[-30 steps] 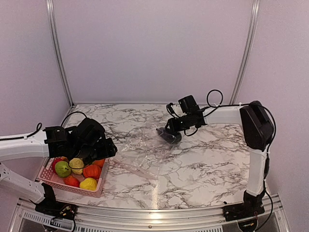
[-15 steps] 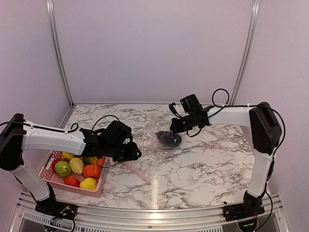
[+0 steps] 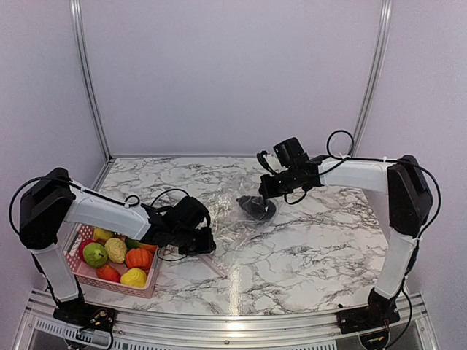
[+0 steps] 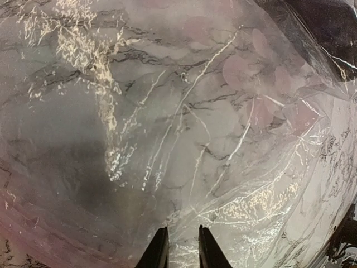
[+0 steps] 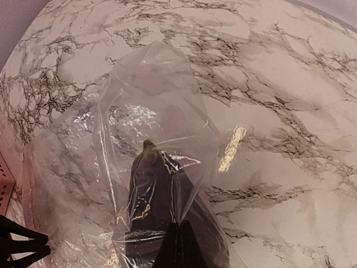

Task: Open the zip-top bag and remove the fake food
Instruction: Adjust the zipper food storage bag at the center of the board.

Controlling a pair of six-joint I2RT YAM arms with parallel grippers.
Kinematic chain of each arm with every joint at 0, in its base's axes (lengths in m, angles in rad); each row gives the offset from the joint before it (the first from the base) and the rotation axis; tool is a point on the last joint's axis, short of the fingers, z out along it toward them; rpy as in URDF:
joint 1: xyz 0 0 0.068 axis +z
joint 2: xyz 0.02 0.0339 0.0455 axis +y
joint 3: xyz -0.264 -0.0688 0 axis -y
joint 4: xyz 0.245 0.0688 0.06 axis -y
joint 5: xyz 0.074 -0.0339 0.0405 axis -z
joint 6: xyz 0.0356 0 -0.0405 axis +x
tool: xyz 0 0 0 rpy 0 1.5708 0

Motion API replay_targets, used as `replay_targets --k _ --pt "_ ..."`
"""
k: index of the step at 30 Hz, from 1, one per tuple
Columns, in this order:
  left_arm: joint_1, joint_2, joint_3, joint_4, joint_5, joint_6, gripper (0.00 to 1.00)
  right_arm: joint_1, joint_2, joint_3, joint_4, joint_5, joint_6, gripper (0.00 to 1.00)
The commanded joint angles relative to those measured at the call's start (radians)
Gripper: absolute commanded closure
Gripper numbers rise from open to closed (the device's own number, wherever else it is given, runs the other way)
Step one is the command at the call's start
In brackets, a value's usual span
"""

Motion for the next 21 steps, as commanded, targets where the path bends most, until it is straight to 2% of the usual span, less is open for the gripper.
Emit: replay_targets --k 1,21 --pt "0.004 0.012 -0.018 -0.008 -0.004 -0.009 0.80 0.008 -0.058 0.055 -0.031 0.040 0.015 1.00" --pt "0.005 0.054 -0.055 -0.042 -0.010 -0.018 0.81 0.020 -0.090 0.157 -0.105 0.050 0.012 1.00"
